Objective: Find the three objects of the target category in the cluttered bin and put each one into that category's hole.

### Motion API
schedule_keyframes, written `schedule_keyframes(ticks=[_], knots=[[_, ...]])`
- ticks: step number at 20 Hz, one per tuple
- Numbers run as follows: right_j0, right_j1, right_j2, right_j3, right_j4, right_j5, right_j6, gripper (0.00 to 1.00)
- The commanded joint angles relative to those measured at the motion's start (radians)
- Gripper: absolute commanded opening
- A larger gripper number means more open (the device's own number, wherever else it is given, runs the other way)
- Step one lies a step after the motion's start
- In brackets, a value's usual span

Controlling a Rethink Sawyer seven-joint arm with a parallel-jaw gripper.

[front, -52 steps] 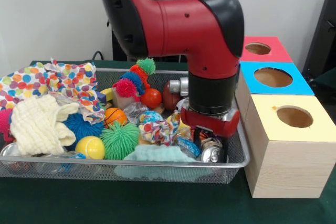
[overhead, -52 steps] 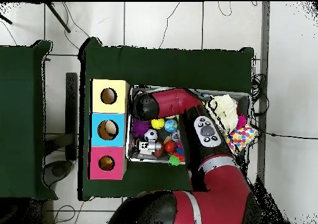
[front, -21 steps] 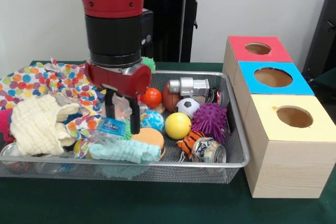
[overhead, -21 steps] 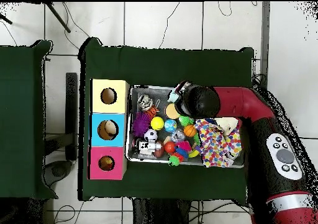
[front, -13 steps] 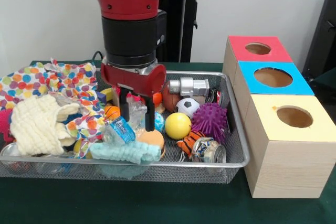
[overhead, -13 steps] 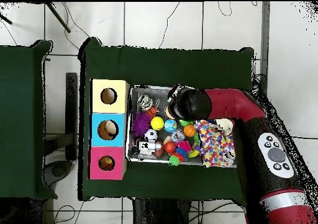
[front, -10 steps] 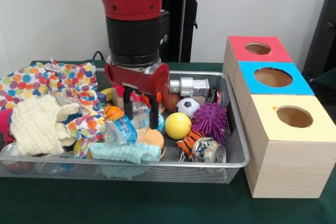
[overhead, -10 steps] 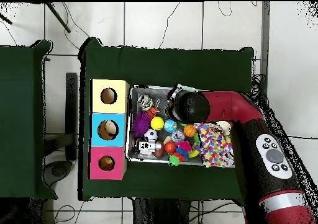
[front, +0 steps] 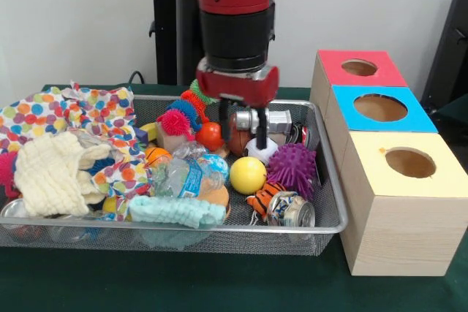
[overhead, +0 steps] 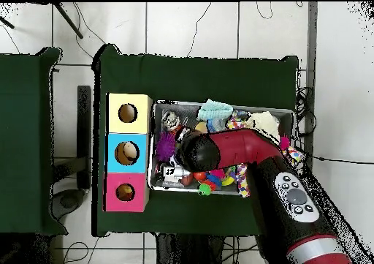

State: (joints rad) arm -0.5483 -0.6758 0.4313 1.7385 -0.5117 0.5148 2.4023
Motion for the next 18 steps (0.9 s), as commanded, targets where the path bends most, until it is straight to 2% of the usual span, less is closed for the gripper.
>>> schedule_keyframes(ticks=[1,4,10,18], knots=[[0.063,-0.038,-0.066,0.168,-0.029,-0.154,0.119,1.0],[0.09,-0.041,-0.1,0.182,-0.029,-0.243,0.147,1.0],[0.072,-0.042,-0.088,0.135,-0.005,-0.2,0.043,1.0],[0.066,-0.03,-0.069,0.055,0.024,-0.153,0.011,1.0]])
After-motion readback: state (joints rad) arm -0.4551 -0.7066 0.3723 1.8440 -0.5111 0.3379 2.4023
